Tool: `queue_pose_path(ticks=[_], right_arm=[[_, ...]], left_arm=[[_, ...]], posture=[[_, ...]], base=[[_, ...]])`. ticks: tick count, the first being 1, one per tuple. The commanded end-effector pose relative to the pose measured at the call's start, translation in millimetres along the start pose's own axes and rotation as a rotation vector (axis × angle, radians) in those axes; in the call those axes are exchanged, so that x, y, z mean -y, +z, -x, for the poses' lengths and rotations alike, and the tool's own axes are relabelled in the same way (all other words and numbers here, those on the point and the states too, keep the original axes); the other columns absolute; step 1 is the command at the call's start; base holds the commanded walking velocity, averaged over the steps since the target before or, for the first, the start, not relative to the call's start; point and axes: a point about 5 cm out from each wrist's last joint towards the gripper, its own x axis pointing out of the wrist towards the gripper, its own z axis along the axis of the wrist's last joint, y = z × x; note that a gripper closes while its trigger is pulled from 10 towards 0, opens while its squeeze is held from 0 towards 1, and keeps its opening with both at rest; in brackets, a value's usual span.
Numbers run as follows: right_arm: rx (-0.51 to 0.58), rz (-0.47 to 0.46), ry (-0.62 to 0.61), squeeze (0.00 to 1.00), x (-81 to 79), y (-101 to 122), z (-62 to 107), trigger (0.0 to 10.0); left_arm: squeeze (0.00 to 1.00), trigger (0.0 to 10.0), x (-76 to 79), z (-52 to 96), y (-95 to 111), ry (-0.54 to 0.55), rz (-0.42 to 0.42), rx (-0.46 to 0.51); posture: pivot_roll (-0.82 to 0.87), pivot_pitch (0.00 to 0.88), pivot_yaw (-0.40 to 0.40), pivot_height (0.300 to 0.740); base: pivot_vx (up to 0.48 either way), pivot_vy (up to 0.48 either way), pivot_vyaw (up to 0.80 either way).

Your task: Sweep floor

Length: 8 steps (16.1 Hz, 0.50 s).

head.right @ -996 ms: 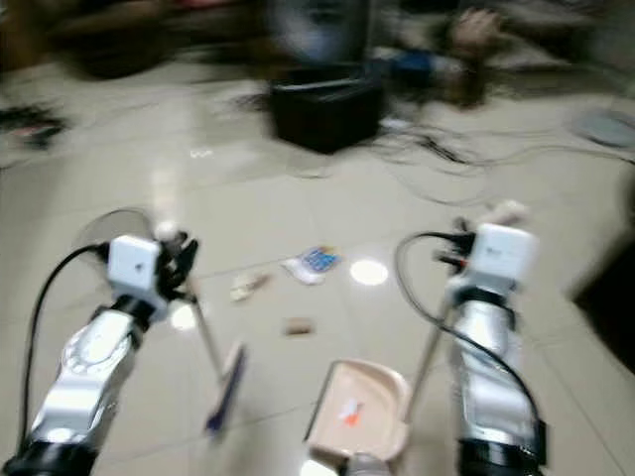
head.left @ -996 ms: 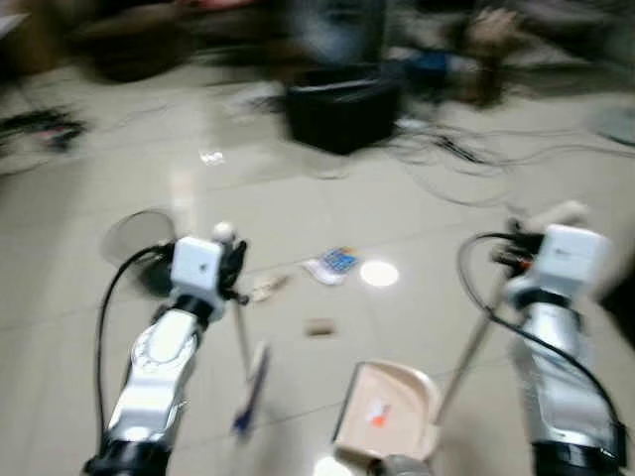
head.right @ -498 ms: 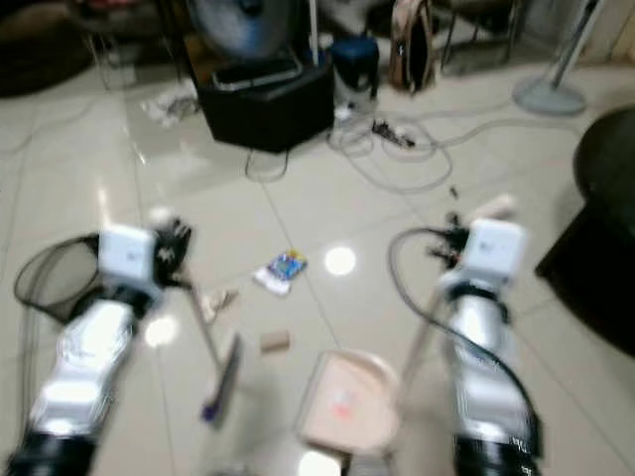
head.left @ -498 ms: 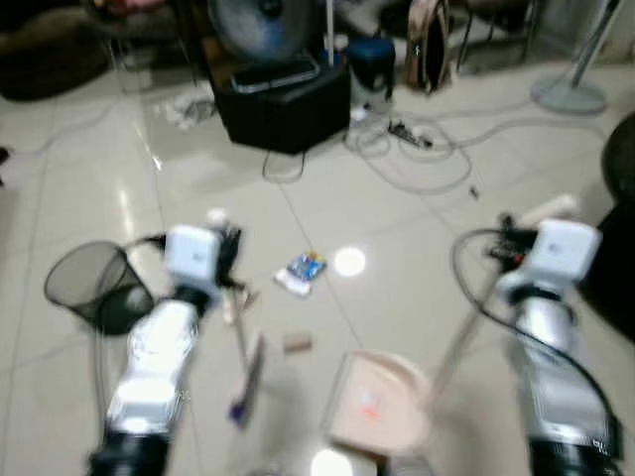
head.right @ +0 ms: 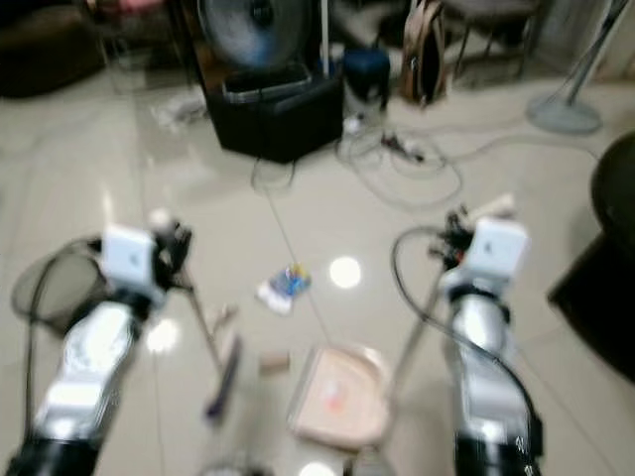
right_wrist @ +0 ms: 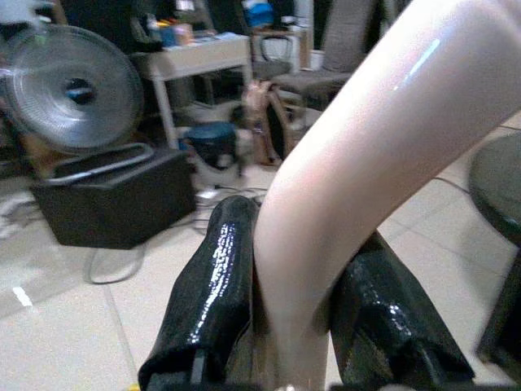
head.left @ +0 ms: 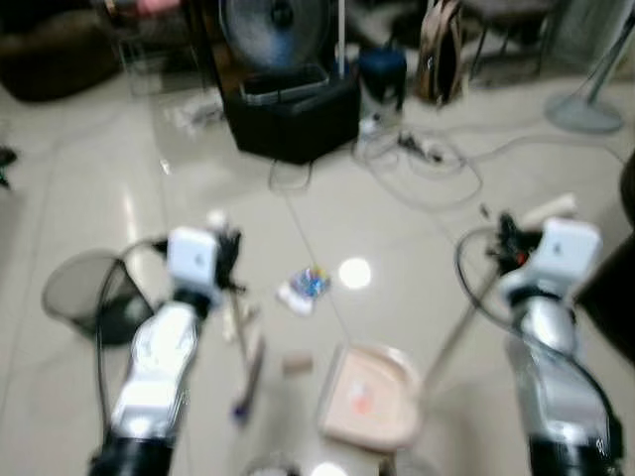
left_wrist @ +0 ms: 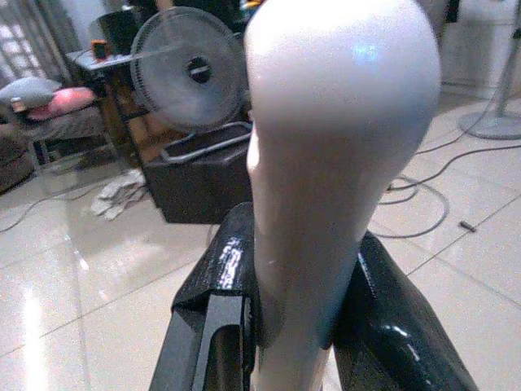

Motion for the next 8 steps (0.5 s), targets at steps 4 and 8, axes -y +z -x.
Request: queue_pose_path(ticks=[4,8], right_arm=[[0.064,-0.022,0.029,0.00,-11.7,11.2,-1.0,10.0],[0.070,0.020,0.054,0.00,-12.9,13.6,-6.3,10.0]], left_arm=[[0.00,10.0,-7.8,-6.1,14.1,0.029,-0.017,0.069],[0.00,10.0,-10.2,-7.7,17.1,0.032,-0.022,0.077]], posture=[[0.02,0.072,0.057,0.740],[0.03,0.070,0.049,0.740]], base=[[0.402,0.000,0.00],[0.408,0.000,0.00]])
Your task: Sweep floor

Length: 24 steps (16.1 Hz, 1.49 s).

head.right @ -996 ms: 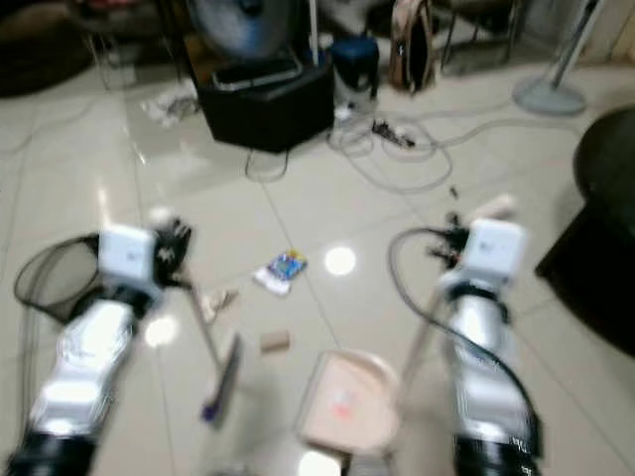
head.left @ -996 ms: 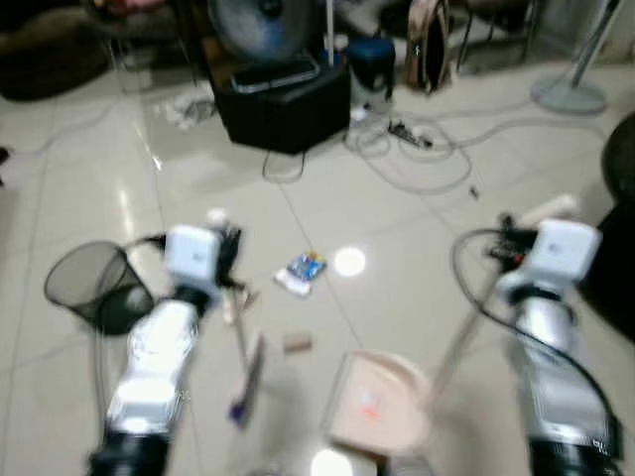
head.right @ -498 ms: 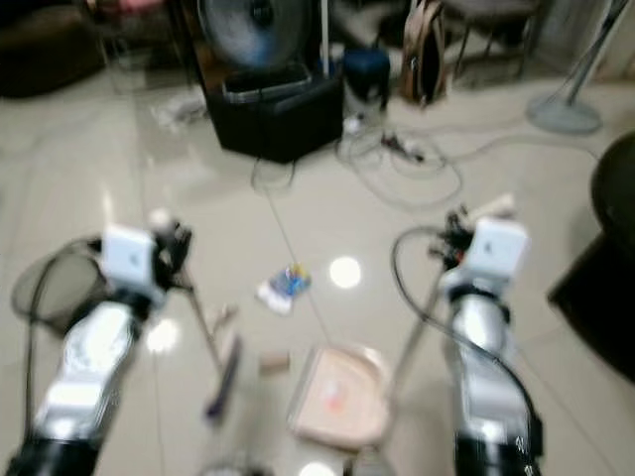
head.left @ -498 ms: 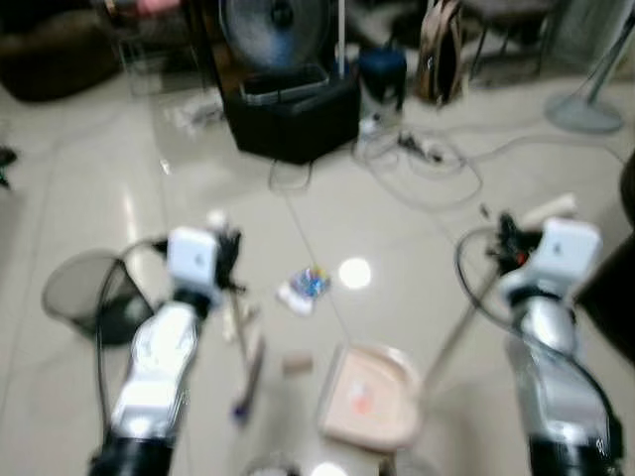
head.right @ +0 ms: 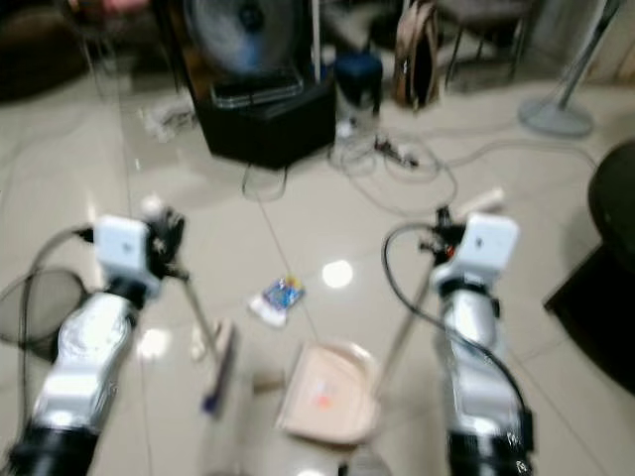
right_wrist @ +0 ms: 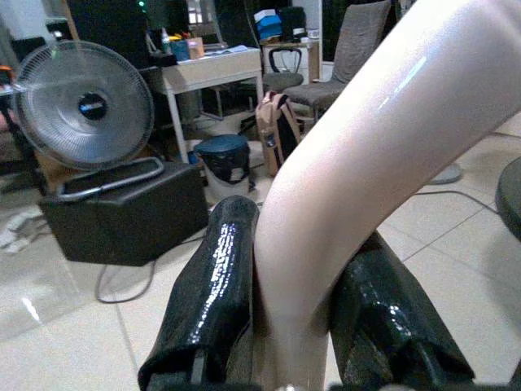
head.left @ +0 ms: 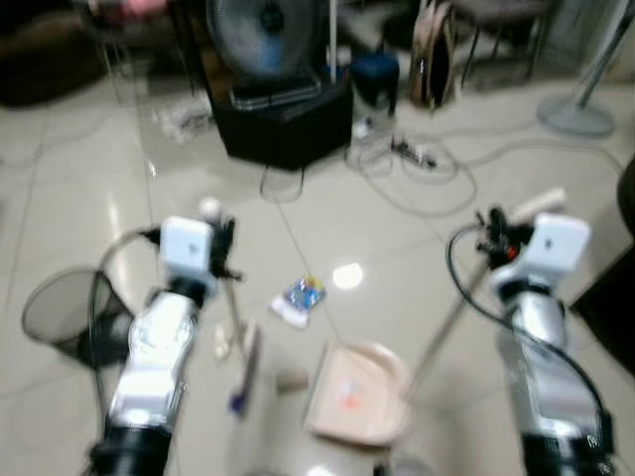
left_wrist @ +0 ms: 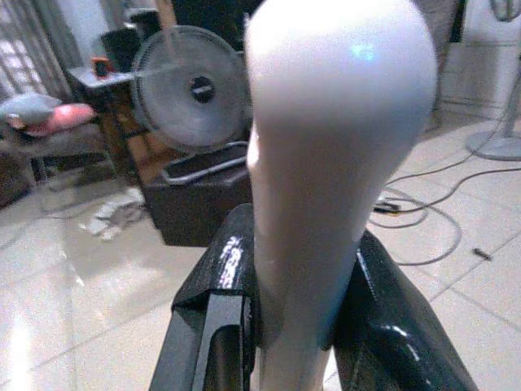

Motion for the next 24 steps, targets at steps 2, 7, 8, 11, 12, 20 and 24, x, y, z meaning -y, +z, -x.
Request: queue_pose_path(ticks=[2,7,8,11,12,20,24], right_arm=[[0.047,0.042,0.015,0.00,-3.0,10.2,-2.7,10.0],[0.011,0.002,0.027,0.00,-5.6,0.2,3.3,10.0],[0.009,0.015,0.055,0.00,-9.5,0.1,2.4,10.0],[-0.008,-0.044,0.057,0.00,-12.8,-4.1,4.7,10.0],[-0.010,-0.041,0.064,0.00,-13.0,-5.6,4.7,10.0],[0.021,-0.047,0.042,0.00,-8.4,-2.0,2.6,10.0],[0.050,0.055,0.011,0.00,2.0,1.4,2.7,10.0]], left_arm=[[0.00,10.0,-9.3,0.9,8.1,0.010,-0.019,0.045],[0.00,10.0,-9.2,6.3,6.1,0.007,-0.031,0.037],[0.00,10.0,-9.8,7.8,5.4,0.003,-0.039,0.032],[0.00,10.0,-15.0,17.0,1.4,-0.018,-0.037,0.008],[0.00,10.0,-15.6,19.8,-2.6,-0.034,-0.044,-0.021],[0.00,10.0,-24.3,19.9,-3.9,-0.007,-0.083,-0.021],[0.00,10.0,-29.9,19.1,-4.8,0.013,-0.077,-0.026]], posture=[[0.03,0.061,0.051,0.740],[0.04,0.051,0.040,0.740],[0.04,0.055,0.040,0.740],[0.06,0.061,0.037,0.740],[0.06,0.060,0.039,0.740],[0.06,0.063,0.049,0.740],[0.06,0.053,0.062,0.740]], base=[[0.407,0.000,0.29],[0.410,0.000,0.12],[0.409,0.000,0.80],[0.271,0.000,0.53],[0.000,0.000,0.00],[0.000,0.000,0.00],[0.000,0.000,0.00]])
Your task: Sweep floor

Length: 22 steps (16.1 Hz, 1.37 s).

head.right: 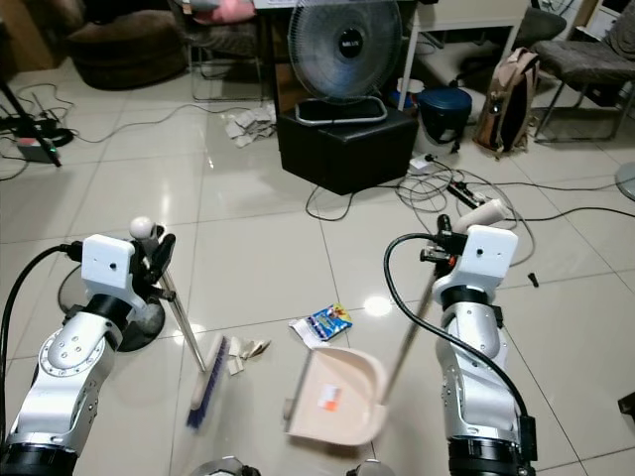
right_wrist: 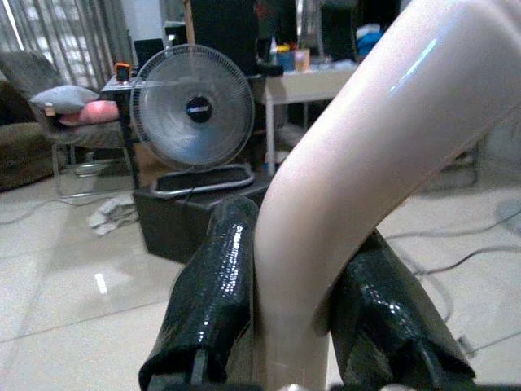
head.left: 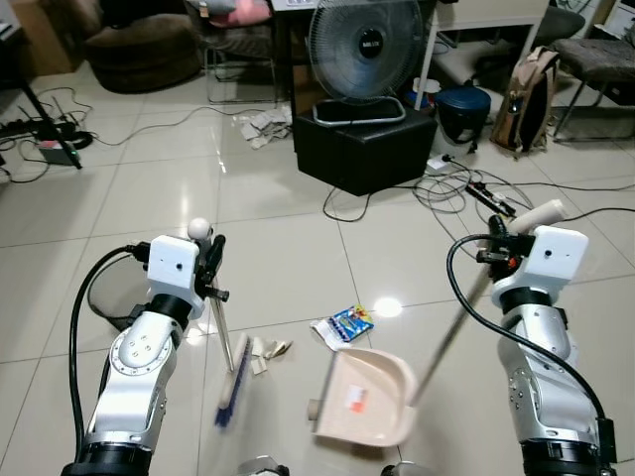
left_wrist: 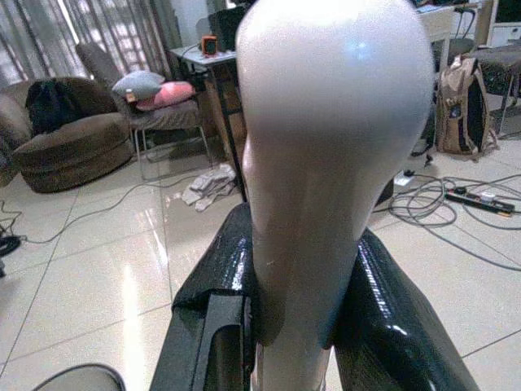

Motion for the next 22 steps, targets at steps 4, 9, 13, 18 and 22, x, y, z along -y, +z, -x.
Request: queue_pose_path(ticks=[4,9,13,18,22], right_arm=[[0.095,0.122,-0.001,0.00,9.5,12.2,-6.4,10.0],[0.107,0.178,0.074,0.00,0.3,0.3,-13.1,10.0],[0.129,0.194,0.110,0.00,-10.7,-8.7,-18.6,10.0],[0.158,0.225,0.210,0.00,-37.6,-19.4,-21.1,10.0],[0.141,0.216,0.235,0.00,-53.4,-30.5,-26.5,10.0]], left_arm=[[0.00,10.0,-17.4,-3.6,-0.4,0.072,-0.067,-0.014],[0.00,10.0,-15.9,-12.8,-7.3,0.093,-0.087,-0.064],[0.00,10.0,-7.5,-18.8,-9.0,0.080,-0.042,-0.041],[0.00,10.0,-1.6,-19.6,-17.0,0.057,-0.035,-0.073],[0.00,10.0,10.0,-27.2,-19.1,0.044,-0.019,-0.078]], posture=[[0.05,0.064,0.065,0.740],[0.06,0.095,0.079,0.740],[0.07,0.137,0.081,0.740],[0.08,0.174,0.105,0.740],[0.11,0.223,0.087,0.740]], base=[[0.000,0.000,0.00],[0.000,0.000,0.00],[0.000,0.000,0.00],[0.000,0.000,0.00],[0.000,0.000,0.00]])
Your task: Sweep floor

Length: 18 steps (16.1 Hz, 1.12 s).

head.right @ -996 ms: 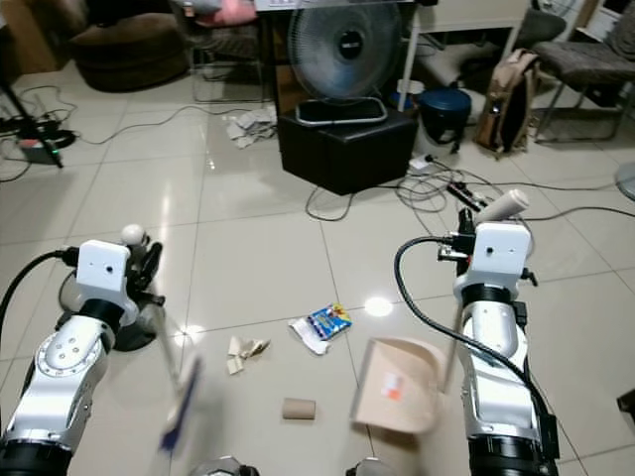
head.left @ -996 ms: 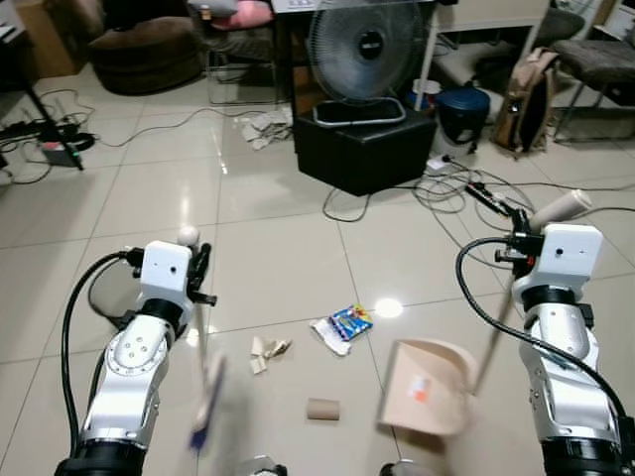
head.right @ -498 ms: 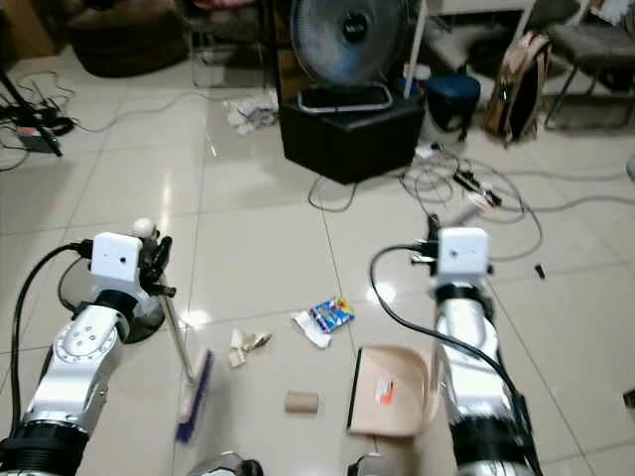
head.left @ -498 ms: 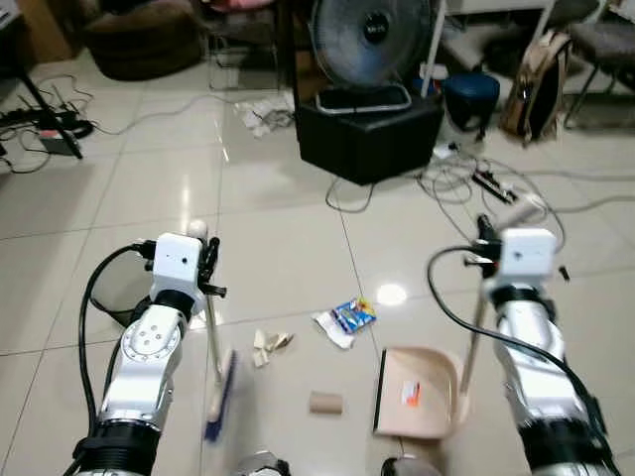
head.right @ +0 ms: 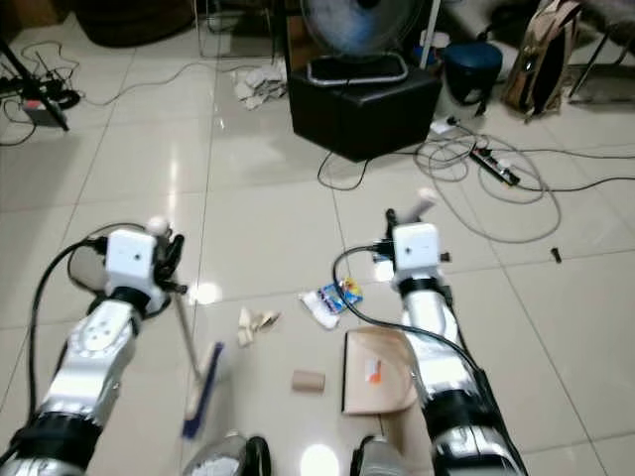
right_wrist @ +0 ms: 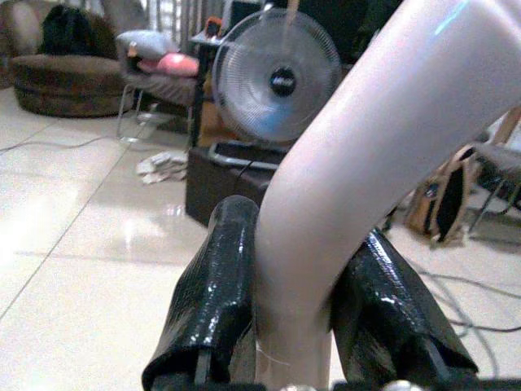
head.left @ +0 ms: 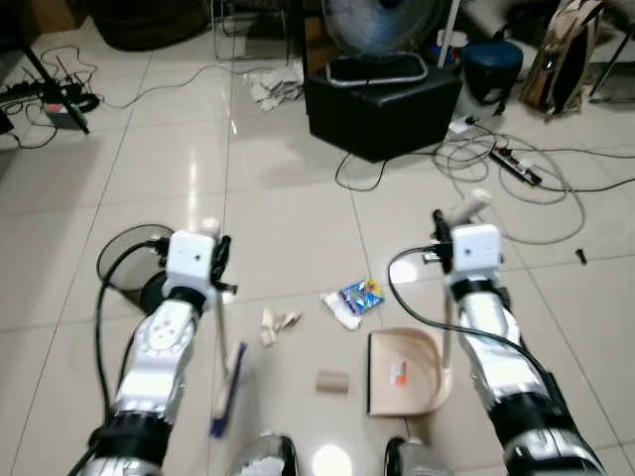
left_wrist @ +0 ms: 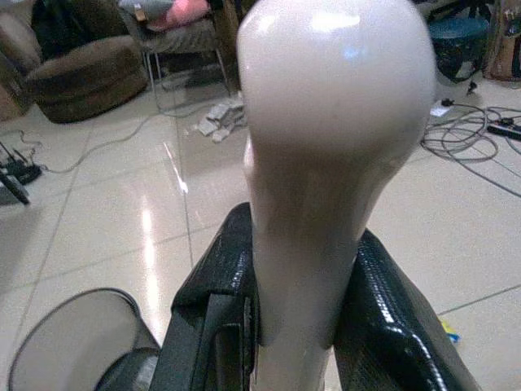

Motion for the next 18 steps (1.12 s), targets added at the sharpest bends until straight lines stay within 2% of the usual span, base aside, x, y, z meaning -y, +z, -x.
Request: queue_pose_path(ticks=[1,4,6,11,12,15,16,18], right_arm=[[0.044,0.019,0.010,0.00,-5.1,4.5,-2.7,10.0],[0.057,0.016,0.006,0.00,-11.9,4.5,-3.6,10.0],[0.064,0.026,0.021,0.00,-18.1,3.1,-2.9,10.0],[0.095,0.044,0.057,0.00,-43.3,1.5,1.0,10.0],[0.110,0.036,0.072,0.00,-51.7,4.4,-0.2,10.0],[0.116,0.046,0.091,0.00,-61.4,4.9,1.4,10.0],[0.103,0.043,0.097,0.00,-64.7,2.8,3.2,10.0],[0.047,-0.018,0.028,0.00,-63.3,-4.4,6.1,10.0]], left_arm=[[0.00,10.0,5.9,-1.5,-5.3,-0.025,-0.015,-0.021],[0.00,10.0,11.7,-7.8,-7.1,-0.043,0.025,-0.039],[0.00,10.0,15.6,-10.0,-5.6,-0.065,0.017,-0.031],[0.00,10.0,17.7,-9.8,-1.8,-0.038,0.065,-0.004],[0.00,10.0,16.3,-9.7,-1.2,-0.008,0.106,-0.005],[0.00,10.0,20.9,-10.0,3.6,-0.011,0.187,0.024],[0.00,10.0,25.4,-10.4,6.7,-0.012,0.264,0.038],[0.00,10.0,40.1,-7.7,9.8,-0.059,0.398,0.045]], posture=[[0.12,0.226,0.094,0.740],[0.13,0.235,0.096,0.740],[0.14,0.235,0.101,0.740],[0.17,0.247,0.105,0.740],[0.18,0.263,0.108,0.740],[0.17,0.255,0.107,0.740],[0.17,0.257,0.108,0.740],[0.17,0.257,0.108,0.740]], base=[[0.000,0.000,0.00],[0.000,0.000,0.00],[0.000,0.000,0.00],[0.000,0.000,0.00],[0.000,0.000,0.00],[0.000,0.000,0.00],[0.000,0.000,0.00],[0.000,0.000,0.00]])
